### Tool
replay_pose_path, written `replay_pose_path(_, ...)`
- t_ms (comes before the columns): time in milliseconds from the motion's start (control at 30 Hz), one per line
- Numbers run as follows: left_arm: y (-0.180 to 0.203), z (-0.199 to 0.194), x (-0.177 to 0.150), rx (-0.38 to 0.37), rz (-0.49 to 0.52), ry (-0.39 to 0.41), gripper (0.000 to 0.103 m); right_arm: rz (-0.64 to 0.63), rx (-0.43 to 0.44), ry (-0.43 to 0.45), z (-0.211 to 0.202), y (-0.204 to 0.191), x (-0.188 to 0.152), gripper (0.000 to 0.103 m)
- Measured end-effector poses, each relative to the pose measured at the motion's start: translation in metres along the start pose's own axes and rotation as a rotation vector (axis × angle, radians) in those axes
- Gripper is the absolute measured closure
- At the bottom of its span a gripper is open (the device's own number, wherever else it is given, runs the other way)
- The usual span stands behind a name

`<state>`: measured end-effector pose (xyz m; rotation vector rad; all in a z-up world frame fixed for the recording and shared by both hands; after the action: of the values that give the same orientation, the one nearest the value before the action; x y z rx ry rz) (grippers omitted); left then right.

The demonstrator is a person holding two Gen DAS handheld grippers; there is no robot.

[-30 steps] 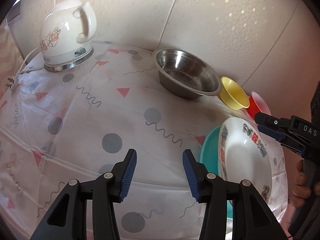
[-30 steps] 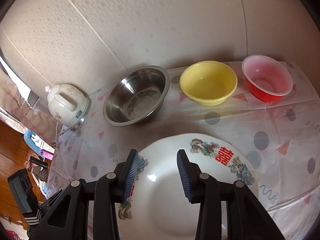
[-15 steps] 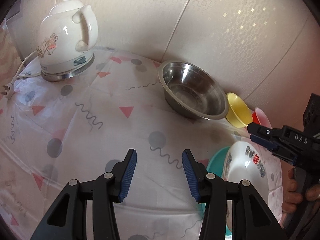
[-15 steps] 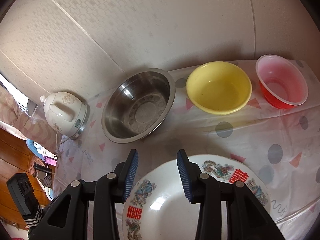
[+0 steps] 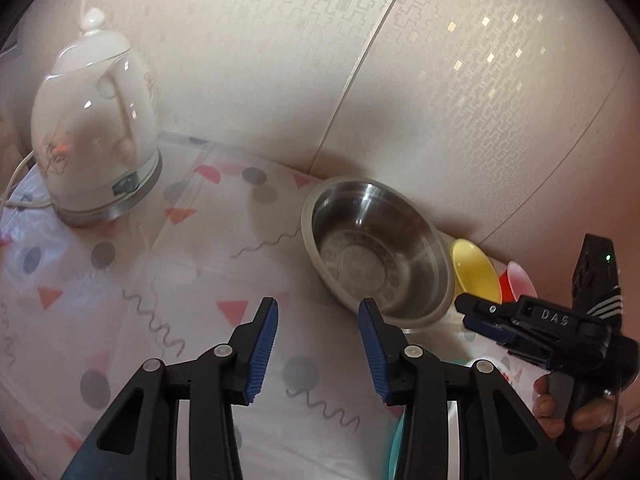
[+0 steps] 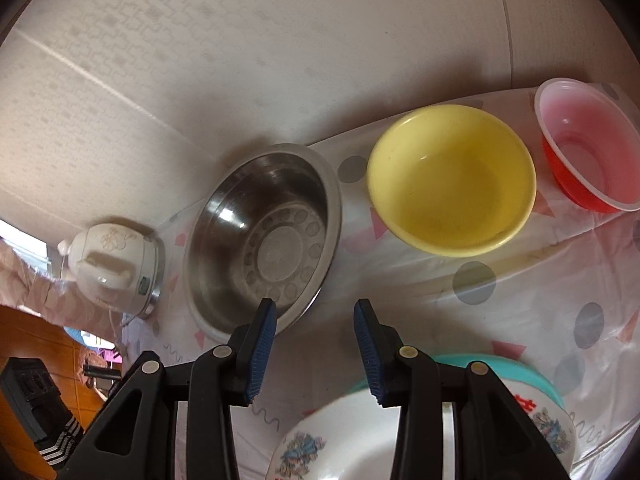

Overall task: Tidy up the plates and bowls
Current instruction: 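Close both grippers on the steel bowl rim, then carry the steel bowl with both grippers toward the plate stack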

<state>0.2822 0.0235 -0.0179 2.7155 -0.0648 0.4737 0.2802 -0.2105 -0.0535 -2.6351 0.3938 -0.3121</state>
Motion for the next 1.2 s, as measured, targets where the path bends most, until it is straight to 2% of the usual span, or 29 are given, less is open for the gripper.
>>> replay_pose_path(133, -0.008, 0.011, 0.020, -0.010, -0.035, -0.003, 0.061, 0.032, 0.013, 0.000, 0.008, 0.002, 0.011, 0.062)
replay_pose_path(267, -0.008, 0.030, 0.034, 0.027, -0.025, -0.020, 0.061, 0.029, -0.002, 0.000, 0.017, -0.002, 0.022, 0.062)
replay_pose_path(367, -0.008, 0.045, 0.041, 0.034, -0.019, -0.040, 0.070, 0.027, -0.023, -0.005, 0.023, -0.002, 0.028, 0.065)
replay_pose_path(433, -0.008, 0.055, 0.045, 0.022, -0.025, -0.055, 0.081, 0.016, -0.038, -0.016, 0.027, -0.003, 0.030, 0.072)
replay_pose_path(467, -0.008, 0.057, 0.045, 0.019, -0.023, -0.058, 0.083, 0.003, -0.056, -0.018, 0.029, -0.005, 0.031, 0.074)
replay_pose_path(500, -0.007, 0.059, 0.045, 0.008, -0.020, -0.056, 0.088, -0.009, -0.071, -0.021, 0.031, -0.006, 0.032, 0.080)
replay_pose_path(533, -0.006, 0.059, 0.044, 0.011, -0.018, -0.052, 0.088, -0.019, -0.083, -0.024, 0.033, -0.008, 0.031, 0.083)
replay_pose_path(867, -0.012, 0.037, 0.024, 0.026, -0.014, -0.012, 0.087, -0.142, -0.095, -0.030, 0.028, -0.027, 0.018, 0.085)
replay_pose_path(1000, -0.023, 0.022, 0.005, 0.020, -0.038, -0.001, 0.086, -0.171, -0.072, -0.053, 0.027, -0.036, 0.006, 0.085)
replay_pose_path(1200, -0.041, -0.005, -0.033, 0.050, -0.067, 0.020, 0.086, -0.246, -0.063, -0.090, 0.028, -0.054, -0.024, 0.085)
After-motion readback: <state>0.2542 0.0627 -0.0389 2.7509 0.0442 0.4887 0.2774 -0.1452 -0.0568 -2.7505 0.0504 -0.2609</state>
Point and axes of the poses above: each gripper's, at about its wrist camera, not at the fingertips, and z roughly the way its jaws point, y to its right, x to its top, the point moved 2 cm from there along z, roughly the way its jaws point, and after that the axes turned 15 degrees about -y, right-handed, at the moved point
